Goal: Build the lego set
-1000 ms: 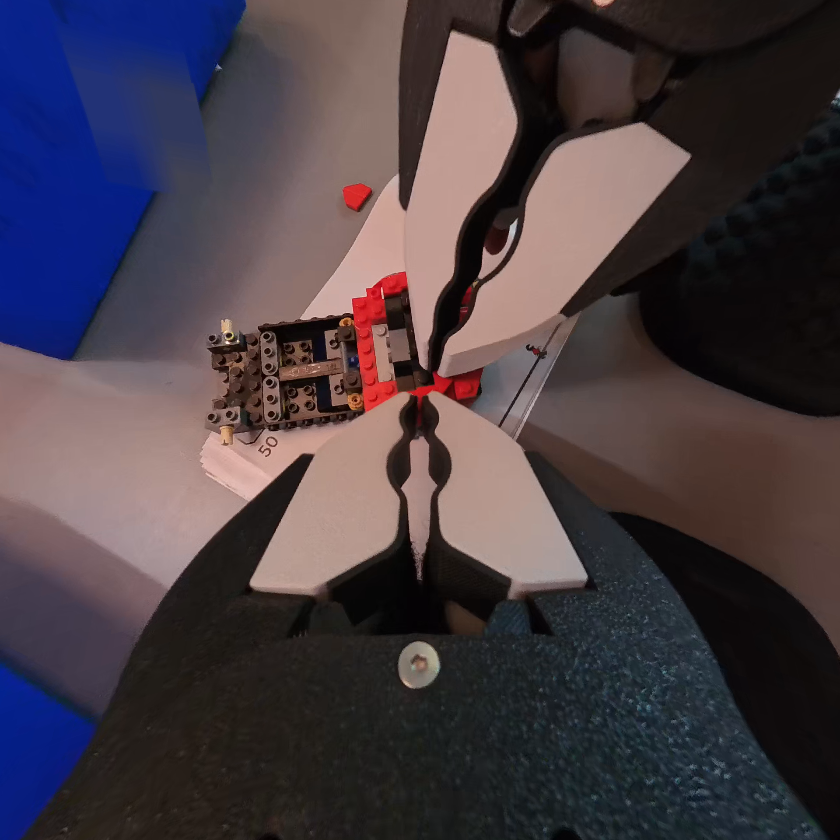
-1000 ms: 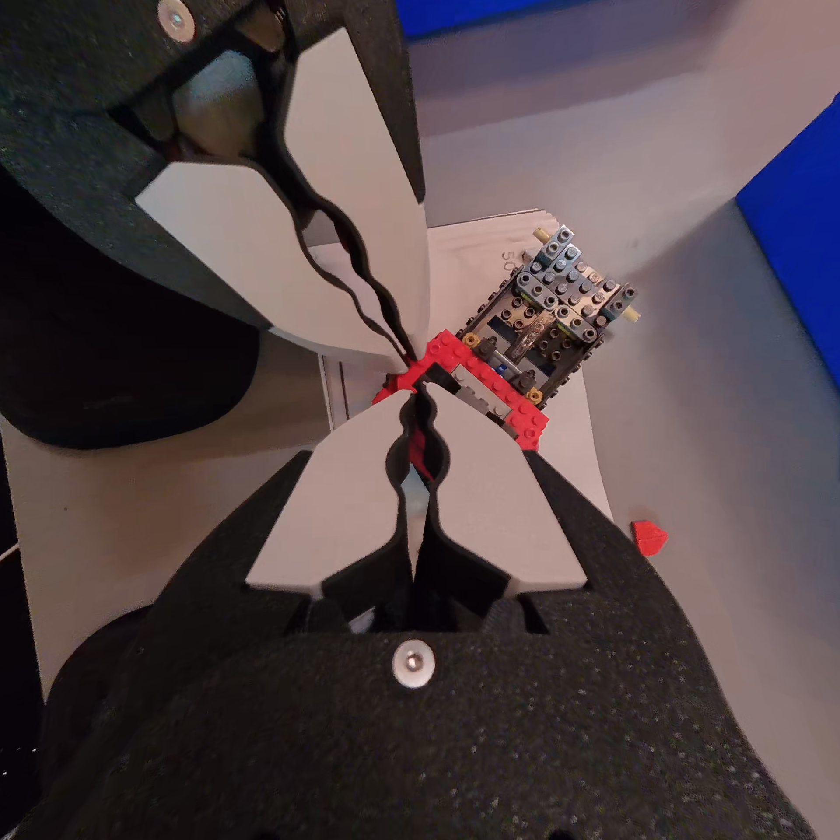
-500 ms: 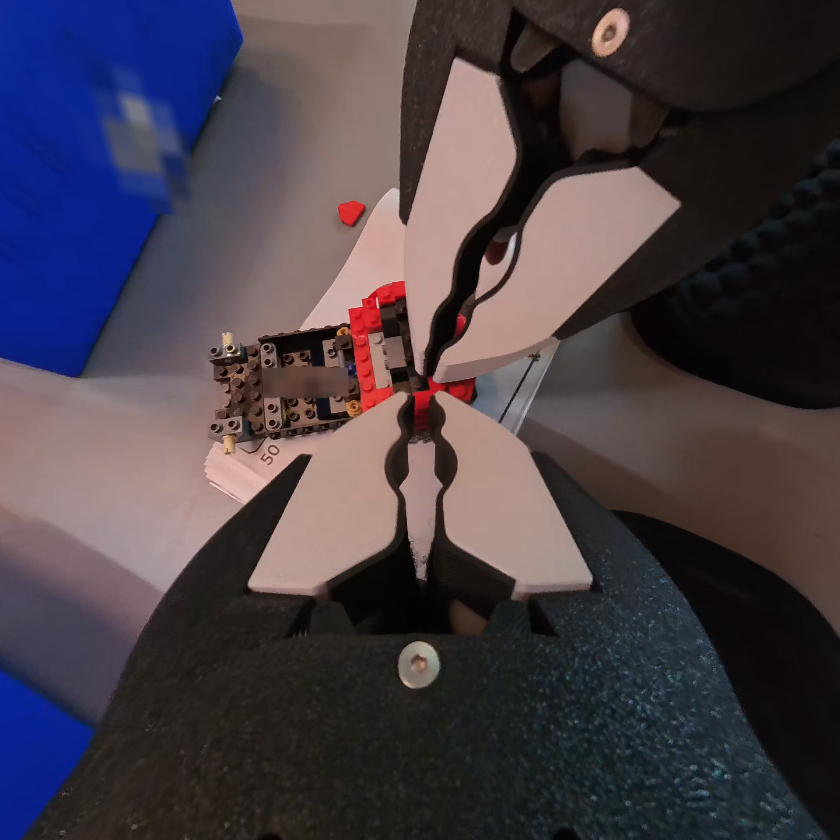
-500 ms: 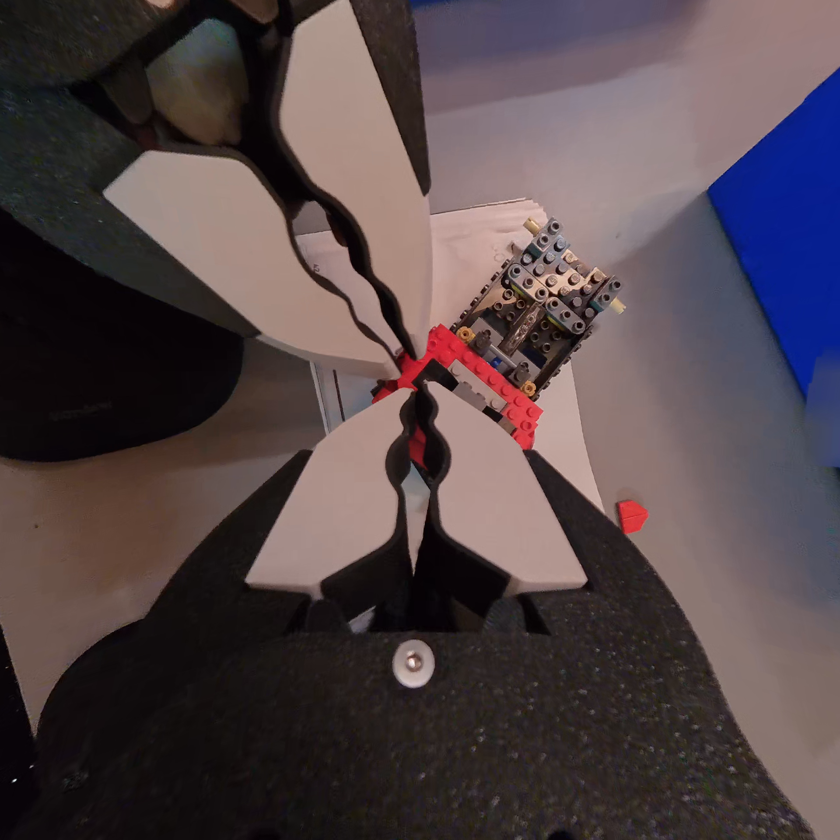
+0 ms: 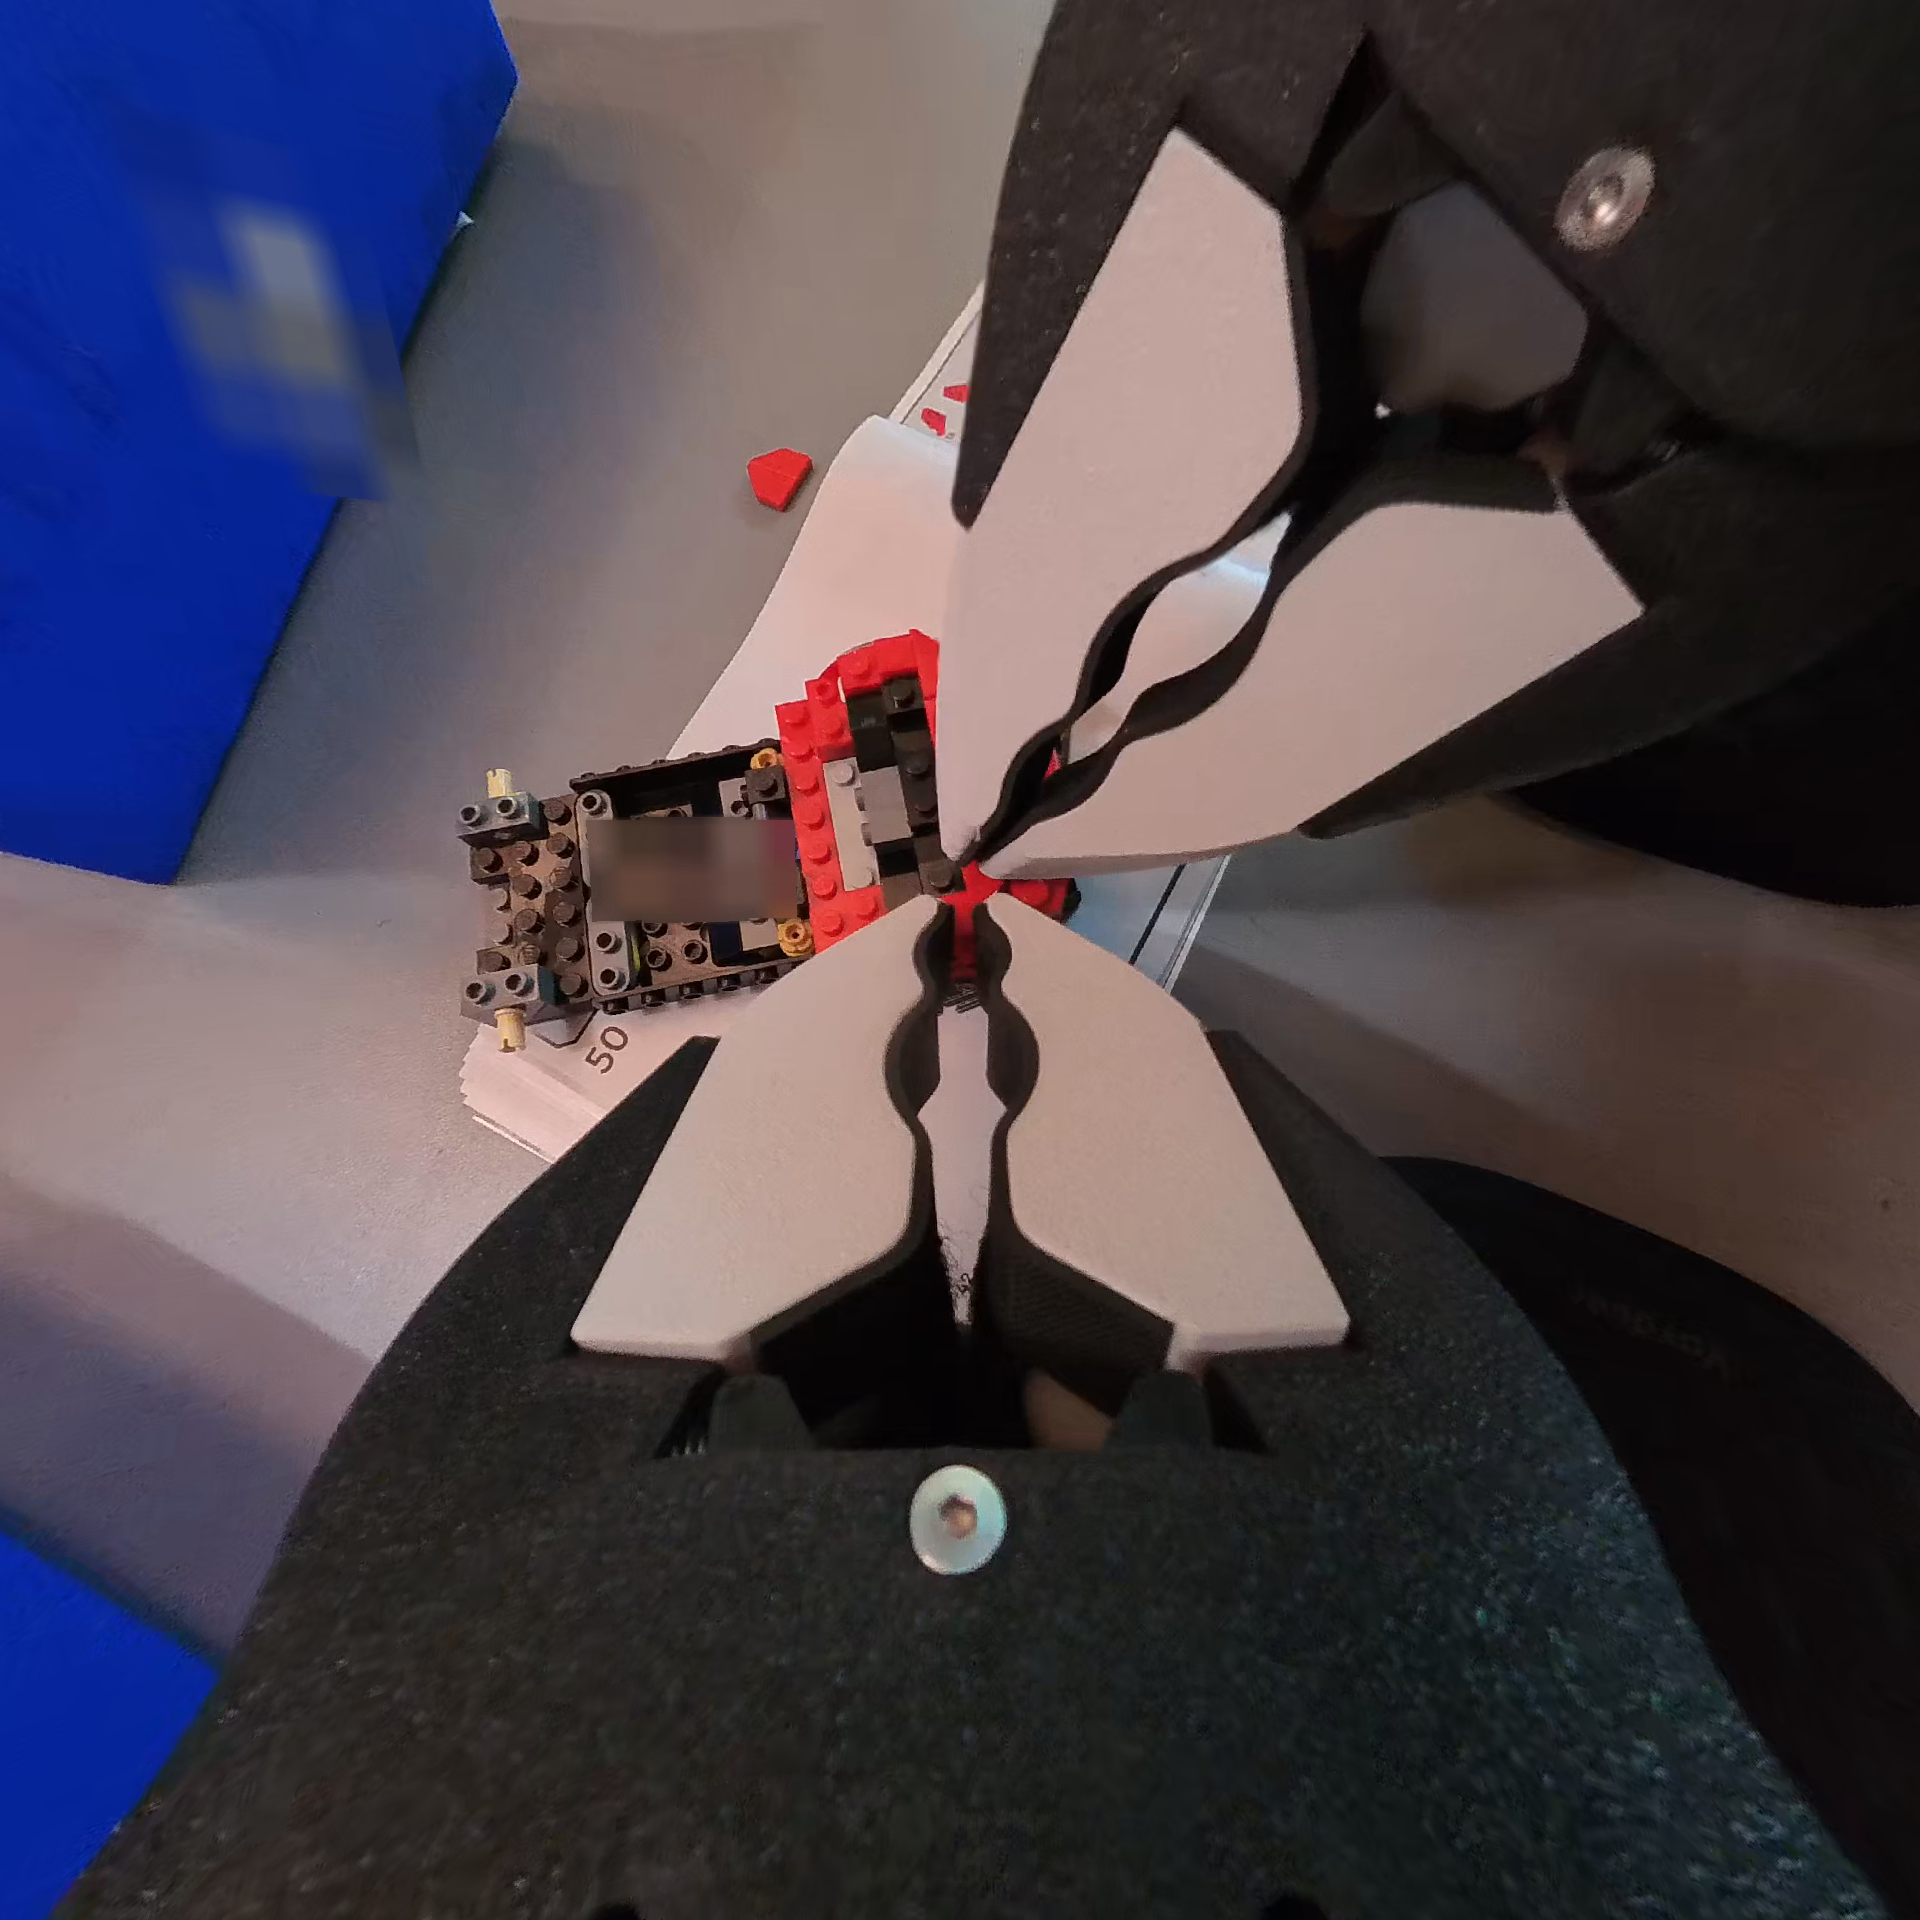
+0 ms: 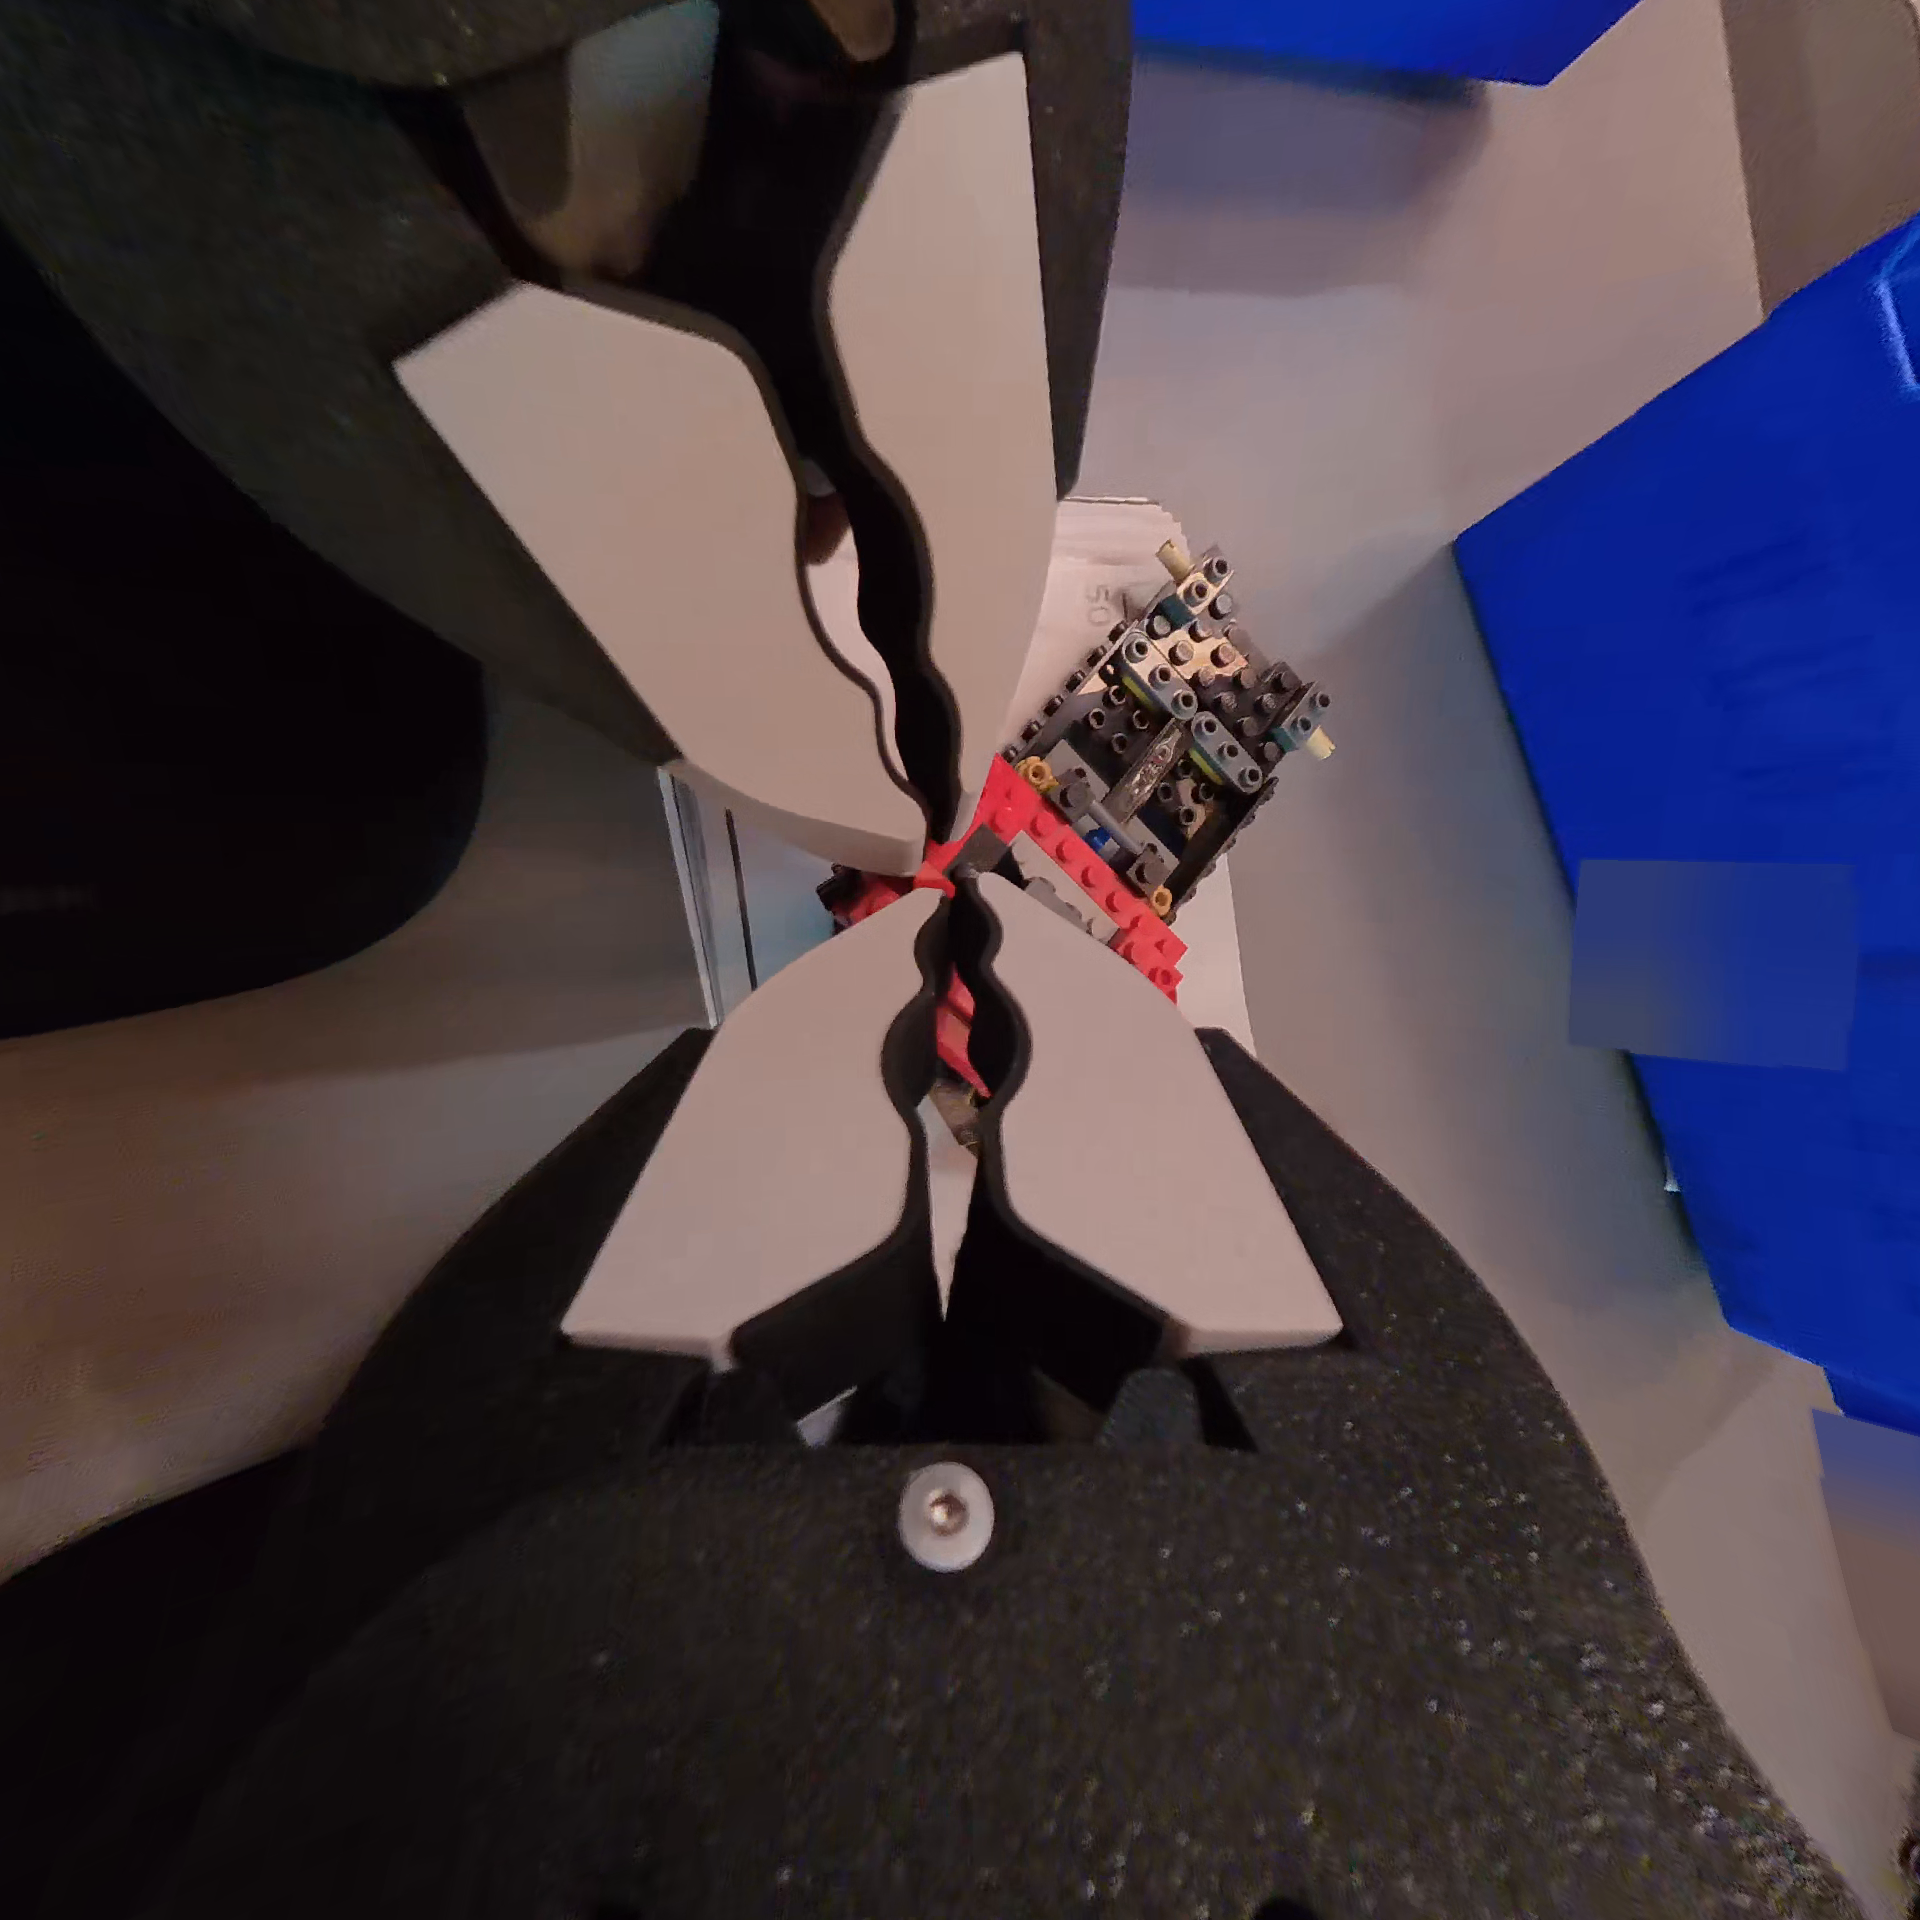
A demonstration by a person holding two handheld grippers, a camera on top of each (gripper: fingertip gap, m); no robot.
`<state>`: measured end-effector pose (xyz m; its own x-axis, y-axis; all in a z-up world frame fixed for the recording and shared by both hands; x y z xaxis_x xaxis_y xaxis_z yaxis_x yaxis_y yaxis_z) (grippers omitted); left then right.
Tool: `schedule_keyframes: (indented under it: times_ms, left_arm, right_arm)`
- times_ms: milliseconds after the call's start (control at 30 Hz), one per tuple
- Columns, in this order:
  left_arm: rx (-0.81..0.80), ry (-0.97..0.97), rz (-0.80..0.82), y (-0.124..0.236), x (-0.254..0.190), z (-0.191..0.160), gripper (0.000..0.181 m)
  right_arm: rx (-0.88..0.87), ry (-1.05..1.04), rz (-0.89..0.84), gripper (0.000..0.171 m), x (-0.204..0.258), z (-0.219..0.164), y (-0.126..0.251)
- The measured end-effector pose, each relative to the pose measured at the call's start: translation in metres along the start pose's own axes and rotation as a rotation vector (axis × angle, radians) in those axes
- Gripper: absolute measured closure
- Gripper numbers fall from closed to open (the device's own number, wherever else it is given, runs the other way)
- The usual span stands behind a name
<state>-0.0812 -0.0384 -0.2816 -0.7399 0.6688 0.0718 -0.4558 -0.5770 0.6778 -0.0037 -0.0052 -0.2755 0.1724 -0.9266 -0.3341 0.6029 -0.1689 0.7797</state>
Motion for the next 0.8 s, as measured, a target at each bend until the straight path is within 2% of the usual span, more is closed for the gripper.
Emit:
schedule_keyframes:
  times_ms: [133, 233, 367, 800]
  left_arm:
    - [0.007, 0.000, 0.004, 0.001, 0.000, 0.001, 0.179]
    - [0.001, 0.003, 0.001, 0.002, 0.000, 0.002, 0.179]
    - [0.011, 0.001, -0.003, 0.001, 0.000, 0.001, 0.179]
    - [0.017, -0.002, -0.018, -0.001, -0.001, 0.000, 0.179]
  right_arm:
    - [-0.026, -0.089, 0.101, 0.171, -0.010, -0.005, 0.002]
    - [-0.061, -0.111, 0.110, 0.171, -0.022, -0.007, 0.011]
    - [-0.104, -0.128, 0.247, 0.171, -0.024, -0.003, 0.009]
    - [-0.011, -0.158, 0.380, 0.171, -0.019, -0.002, -0.005]
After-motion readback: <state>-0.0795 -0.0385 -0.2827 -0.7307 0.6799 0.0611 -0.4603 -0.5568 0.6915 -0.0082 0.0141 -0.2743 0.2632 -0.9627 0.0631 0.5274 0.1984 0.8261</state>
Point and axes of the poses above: each gripper's, where its closed fingertips meet, y back along the fingers, z out of its top, x = y × z across the jaws, the point moved 7 cm from there along y, back along the fingers
